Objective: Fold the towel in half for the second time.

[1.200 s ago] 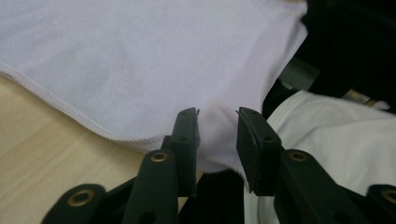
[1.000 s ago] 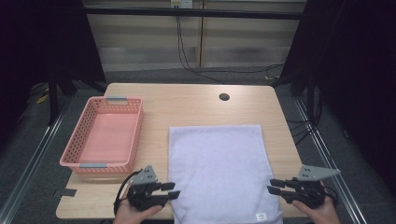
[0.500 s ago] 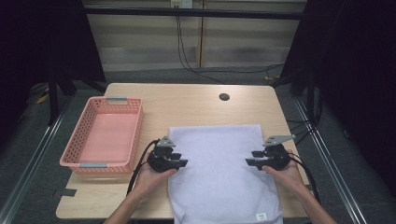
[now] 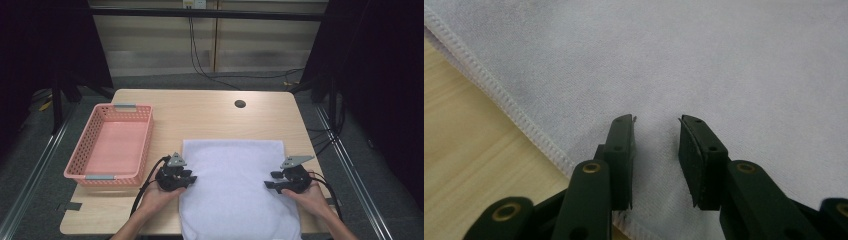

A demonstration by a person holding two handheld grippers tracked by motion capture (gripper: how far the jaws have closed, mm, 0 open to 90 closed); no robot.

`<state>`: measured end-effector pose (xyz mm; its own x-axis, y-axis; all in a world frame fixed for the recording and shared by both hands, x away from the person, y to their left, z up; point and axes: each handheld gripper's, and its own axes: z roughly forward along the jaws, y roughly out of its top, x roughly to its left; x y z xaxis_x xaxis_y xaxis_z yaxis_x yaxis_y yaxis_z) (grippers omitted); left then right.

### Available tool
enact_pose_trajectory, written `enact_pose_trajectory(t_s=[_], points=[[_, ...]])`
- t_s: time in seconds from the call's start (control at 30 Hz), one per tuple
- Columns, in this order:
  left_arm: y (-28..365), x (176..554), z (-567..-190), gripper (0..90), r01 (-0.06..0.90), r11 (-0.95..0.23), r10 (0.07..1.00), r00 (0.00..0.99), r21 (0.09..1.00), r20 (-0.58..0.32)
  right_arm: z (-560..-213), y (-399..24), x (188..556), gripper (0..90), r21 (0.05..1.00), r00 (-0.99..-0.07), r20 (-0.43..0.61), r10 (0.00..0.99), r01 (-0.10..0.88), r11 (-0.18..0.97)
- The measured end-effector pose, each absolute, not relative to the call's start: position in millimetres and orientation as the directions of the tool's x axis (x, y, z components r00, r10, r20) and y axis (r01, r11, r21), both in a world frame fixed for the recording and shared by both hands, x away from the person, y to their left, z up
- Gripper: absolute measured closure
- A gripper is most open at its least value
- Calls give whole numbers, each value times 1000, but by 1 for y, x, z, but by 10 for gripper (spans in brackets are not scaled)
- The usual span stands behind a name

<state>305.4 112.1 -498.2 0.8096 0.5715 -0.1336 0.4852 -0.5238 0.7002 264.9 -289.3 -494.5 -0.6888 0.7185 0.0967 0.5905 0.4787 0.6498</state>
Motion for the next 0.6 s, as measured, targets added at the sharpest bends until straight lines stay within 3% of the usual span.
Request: enact_pose_trajectory(t_s=[0.47,0.6], points=[[114,256,-490,677,478,-590,527,838,651,-139,-490,-295,221,544,624,-705,156,691,613,485],[119,242,-486,673,488,-609,491,851,626,-185,-488,-293,205,568,604,-718,177,673,620,502]])
